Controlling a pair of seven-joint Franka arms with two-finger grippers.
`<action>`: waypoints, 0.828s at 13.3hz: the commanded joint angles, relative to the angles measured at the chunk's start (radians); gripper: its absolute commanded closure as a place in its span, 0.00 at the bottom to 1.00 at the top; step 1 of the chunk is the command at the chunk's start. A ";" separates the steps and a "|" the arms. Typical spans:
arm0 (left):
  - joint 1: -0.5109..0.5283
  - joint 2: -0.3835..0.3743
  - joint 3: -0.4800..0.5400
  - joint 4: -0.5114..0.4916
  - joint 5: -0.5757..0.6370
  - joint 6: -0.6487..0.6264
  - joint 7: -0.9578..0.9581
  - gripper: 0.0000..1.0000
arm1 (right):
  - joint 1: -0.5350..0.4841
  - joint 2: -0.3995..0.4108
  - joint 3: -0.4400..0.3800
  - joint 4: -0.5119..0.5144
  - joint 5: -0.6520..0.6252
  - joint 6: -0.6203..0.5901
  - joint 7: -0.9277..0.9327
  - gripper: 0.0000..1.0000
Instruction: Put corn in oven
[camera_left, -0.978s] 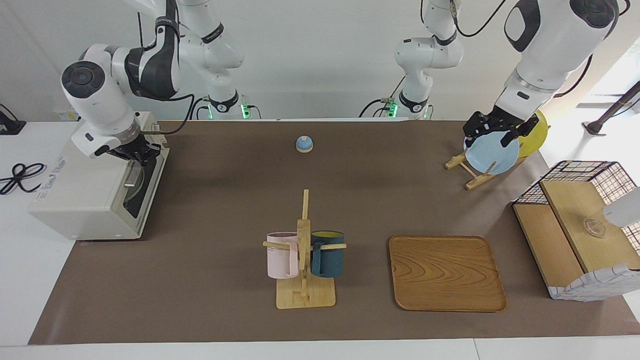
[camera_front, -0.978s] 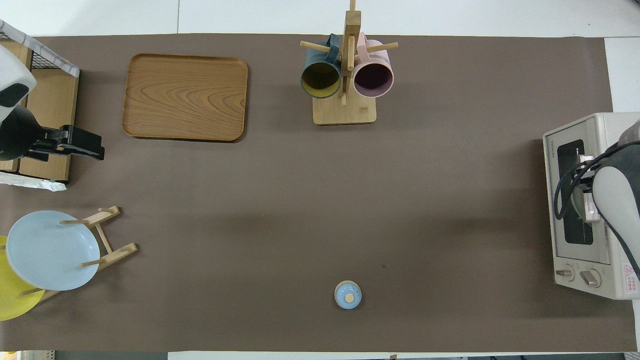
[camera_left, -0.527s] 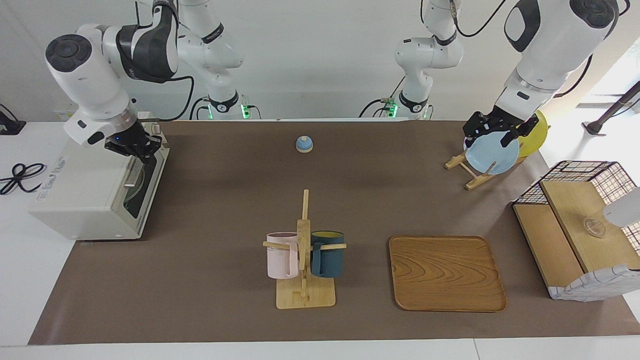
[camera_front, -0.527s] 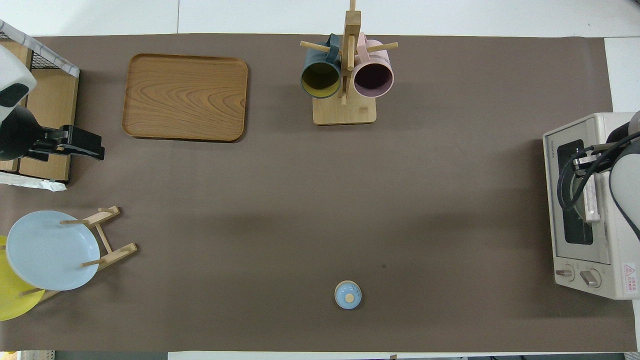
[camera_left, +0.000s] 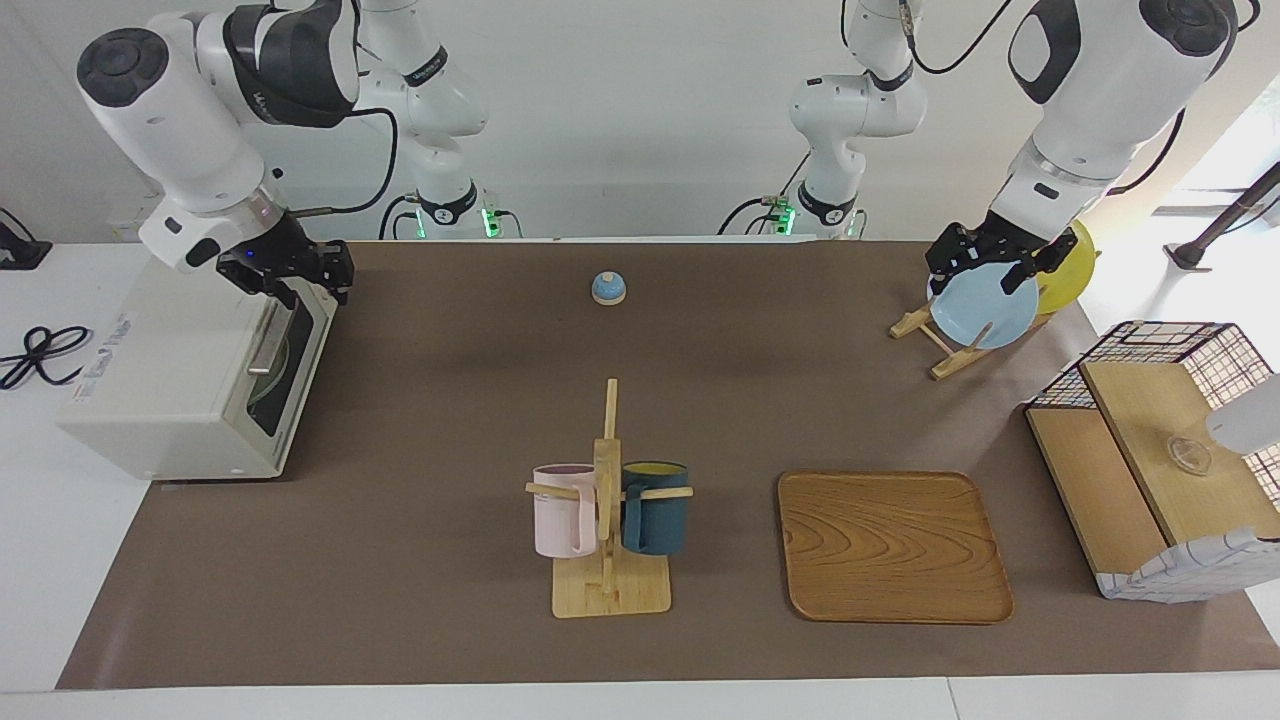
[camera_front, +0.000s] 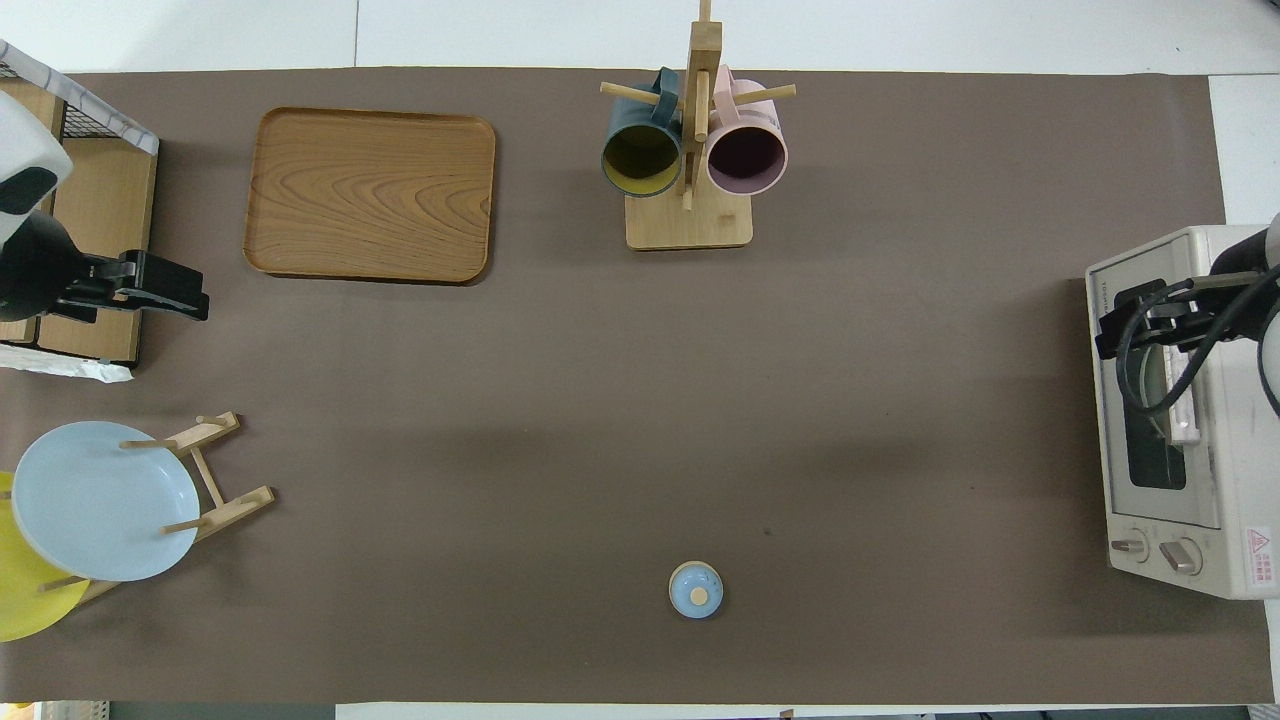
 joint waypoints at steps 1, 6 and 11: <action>0.003 -0.010 0.003 -0.010 -0.012 -0.007 -0.001 0.00 | -0.007 0.022 0.009 0.041 0.022 -0.033 0.042 0.00; 0.003 -0.010 0.003 -0.010 -0.012 -0.007 -0.001 0.00 | -0.005 0.025 0.009 0.047 0.022 -0.032 0.045 0.00; 0.003 -0.010 0.003 -0.010 -0.012 -0.007 -0.001 0.00 | 0.103 0.034 -0.063 0.077 0.005 -0.032 0.078 0.00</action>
